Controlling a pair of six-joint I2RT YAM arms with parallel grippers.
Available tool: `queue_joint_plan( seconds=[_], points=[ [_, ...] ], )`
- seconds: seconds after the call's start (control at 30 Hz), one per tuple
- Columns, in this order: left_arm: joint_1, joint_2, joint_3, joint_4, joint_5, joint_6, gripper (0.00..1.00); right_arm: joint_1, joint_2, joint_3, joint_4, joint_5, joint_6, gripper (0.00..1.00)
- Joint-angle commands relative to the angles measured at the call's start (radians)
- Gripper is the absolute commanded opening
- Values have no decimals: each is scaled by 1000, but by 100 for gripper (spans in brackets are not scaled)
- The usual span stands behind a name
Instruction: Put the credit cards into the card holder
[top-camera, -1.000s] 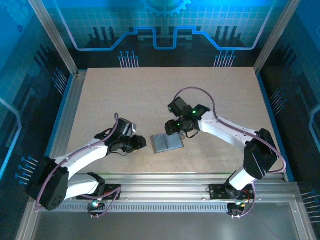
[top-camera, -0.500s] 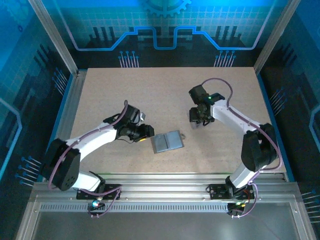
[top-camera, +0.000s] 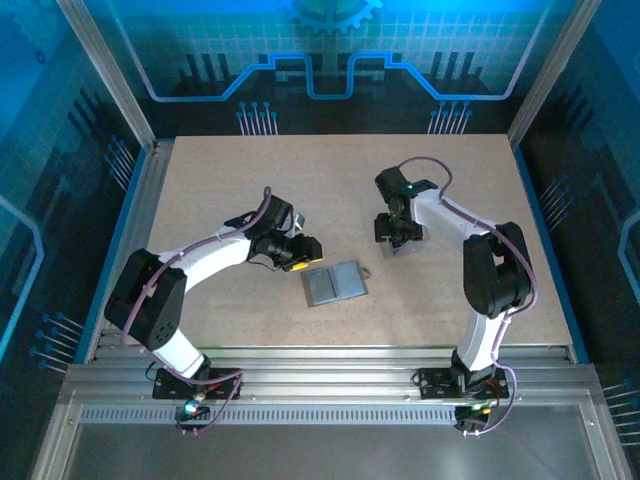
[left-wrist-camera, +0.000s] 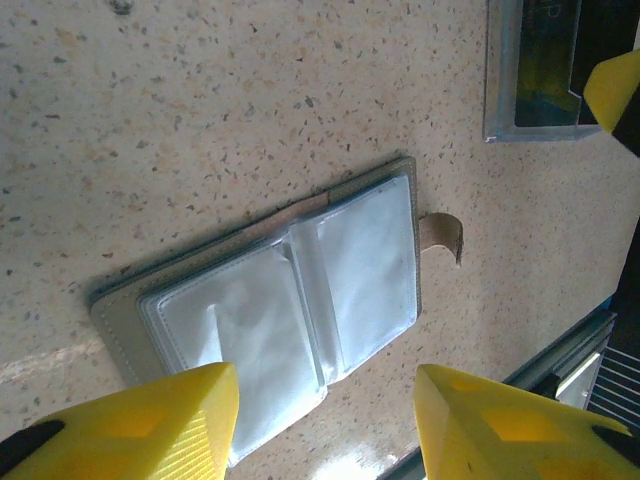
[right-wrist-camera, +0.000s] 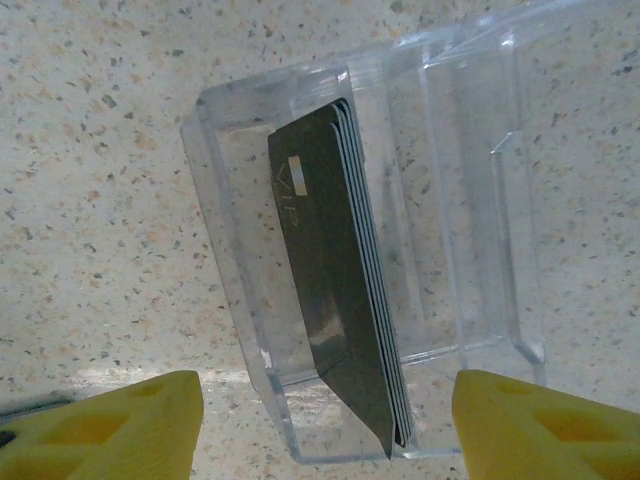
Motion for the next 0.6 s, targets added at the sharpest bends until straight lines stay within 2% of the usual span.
queue_joint_plan(
  seconds=[0.0, 0.3, 0.57],
  points=[
    [6, 17, 38, -1, 35, -19, 51, -14, 16, 24, -4, -31, -21, 68],
    [6, 34, 28, 14, 32, -27, 51, -10, 54, 26, 9, -126, -41, 64],
    [6, 57, 29, 20, 35, -27, 51, 28, 79, 31, 23, -163, -71, 55]
  ],
)
